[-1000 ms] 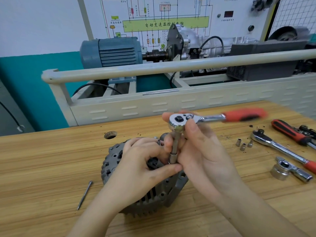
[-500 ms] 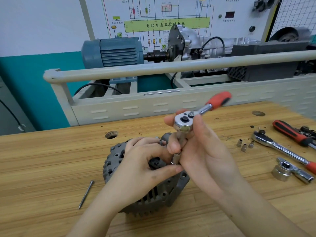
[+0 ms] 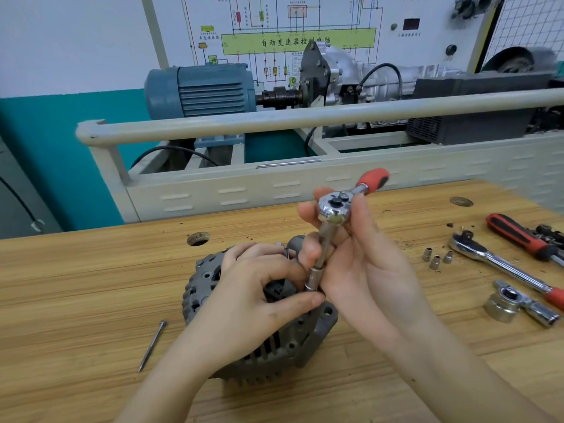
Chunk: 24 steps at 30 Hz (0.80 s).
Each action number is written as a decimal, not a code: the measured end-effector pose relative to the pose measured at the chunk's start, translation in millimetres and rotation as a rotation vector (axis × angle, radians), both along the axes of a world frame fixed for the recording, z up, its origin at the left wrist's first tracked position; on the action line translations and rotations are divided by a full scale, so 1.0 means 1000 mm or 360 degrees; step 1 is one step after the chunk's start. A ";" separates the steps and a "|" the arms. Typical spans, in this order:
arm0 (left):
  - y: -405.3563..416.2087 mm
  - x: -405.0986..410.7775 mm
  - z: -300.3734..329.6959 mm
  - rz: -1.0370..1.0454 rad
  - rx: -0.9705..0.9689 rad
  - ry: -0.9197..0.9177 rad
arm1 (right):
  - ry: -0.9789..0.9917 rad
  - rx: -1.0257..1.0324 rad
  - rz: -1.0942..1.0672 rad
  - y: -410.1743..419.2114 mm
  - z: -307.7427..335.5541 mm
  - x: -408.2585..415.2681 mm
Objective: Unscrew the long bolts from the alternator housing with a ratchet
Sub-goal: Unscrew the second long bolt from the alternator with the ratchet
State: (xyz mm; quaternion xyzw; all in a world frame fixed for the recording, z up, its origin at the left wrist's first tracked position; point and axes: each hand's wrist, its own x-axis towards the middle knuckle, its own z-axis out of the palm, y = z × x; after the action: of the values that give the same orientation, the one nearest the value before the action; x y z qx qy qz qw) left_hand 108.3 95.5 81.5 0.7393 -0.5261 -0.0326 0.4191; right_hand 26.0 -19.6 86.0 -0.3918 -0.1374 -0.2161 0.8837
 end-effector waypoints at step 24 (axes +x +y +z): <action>-0.003 0.003 -0.004 -0.0024 -0.0042 -0.0157 | -0.0085 -0.0171 -0.0056 0.005 0.001 -0.005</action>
State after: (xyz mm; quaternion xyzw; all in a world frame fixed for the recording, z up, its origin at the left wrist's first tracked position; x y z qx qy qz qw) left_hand 111.0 92.3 77.0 0.7305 -0.5521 0.0076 0.4020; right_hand 21.1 -14.6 86.7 -0.4350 -0.1655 -0.2343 0.8535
